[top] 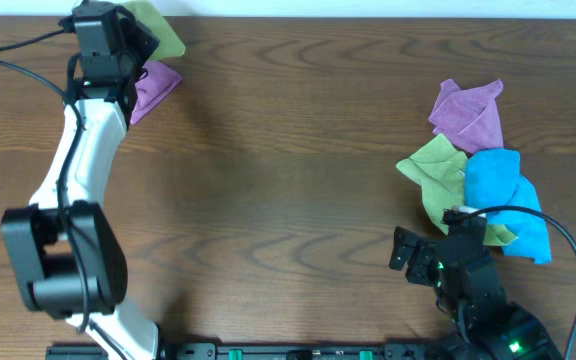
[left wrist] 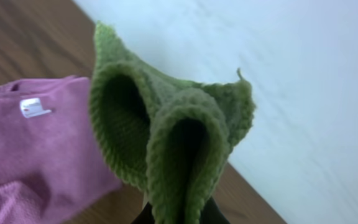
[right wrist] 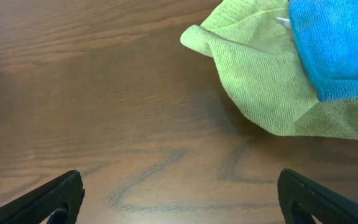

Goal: Fold the cloth
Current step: 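Grasp the folded green square with the left gripper and carry it onto the pink cloth, then release the green square on the pink cloth and lift the left gripper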

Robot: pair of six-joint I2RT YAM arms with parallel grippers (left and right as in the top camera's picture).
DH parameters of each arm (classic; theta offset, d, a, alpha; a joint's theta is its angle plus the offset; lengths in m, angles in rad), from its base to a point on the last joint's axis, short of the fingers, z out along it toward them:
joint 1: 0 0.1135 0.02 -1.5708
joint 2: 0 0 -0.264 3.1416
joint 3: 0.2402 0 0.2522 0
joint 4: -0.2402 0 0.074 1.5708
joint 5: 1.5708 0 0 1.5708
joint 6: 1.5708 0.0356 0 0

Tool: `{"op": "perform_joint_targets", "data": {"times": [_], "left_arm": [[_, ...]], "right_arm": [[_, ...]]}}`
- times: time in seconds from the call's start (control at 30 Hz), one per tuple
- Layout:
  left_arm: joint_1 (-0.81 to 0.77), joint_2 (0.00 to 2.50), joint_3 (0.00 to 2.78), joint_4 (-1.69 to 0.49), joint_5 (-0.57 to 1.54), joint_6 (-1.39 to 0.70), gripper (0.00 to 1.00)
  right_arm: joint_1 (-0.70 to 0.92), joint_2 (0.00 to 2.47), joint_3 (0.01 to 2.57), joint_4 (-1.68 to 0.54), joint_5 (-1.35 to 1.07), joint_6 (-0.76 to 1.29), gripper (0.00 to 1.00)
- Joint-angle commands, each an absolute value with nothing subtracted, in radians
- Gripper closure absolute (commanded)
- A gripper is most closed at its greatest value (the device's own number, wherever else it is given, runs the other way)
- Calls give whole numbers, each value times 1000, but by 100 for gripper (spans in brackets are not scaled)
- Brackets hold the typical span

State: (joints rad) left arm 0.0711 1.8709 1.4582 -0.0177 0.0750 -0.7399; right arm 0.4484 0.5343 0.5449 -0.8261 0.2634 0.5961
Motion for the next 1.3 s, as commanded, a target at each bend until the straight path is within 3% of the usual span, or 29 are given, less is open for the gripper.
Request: {"op": "perform_joint_targets", "data": {"times": [0.0,0.4,0.97,1.07,1.23,1.27], "left_arm": [[95,1942,1476,41,20,-773,94],[127,2090,1477,142,15,-862,94],[133,2107,1477,-56,-68,-833,94],[133,2107,1477,-96,-90,-830,87],[138,2107,1477,-125,-105,-805,62],[140,2107,1477,-135,-105,-792,53]], "right_arm": [[442,529,542,-828,281,613,1],[442,529,542,-828,281,613,1],[442,529,542,-828,281,613,1],[442,529,542,-828,281,613,1],[442,529,542,-828,281,613,1],[442,529,542,-828,281,613,1]]}}
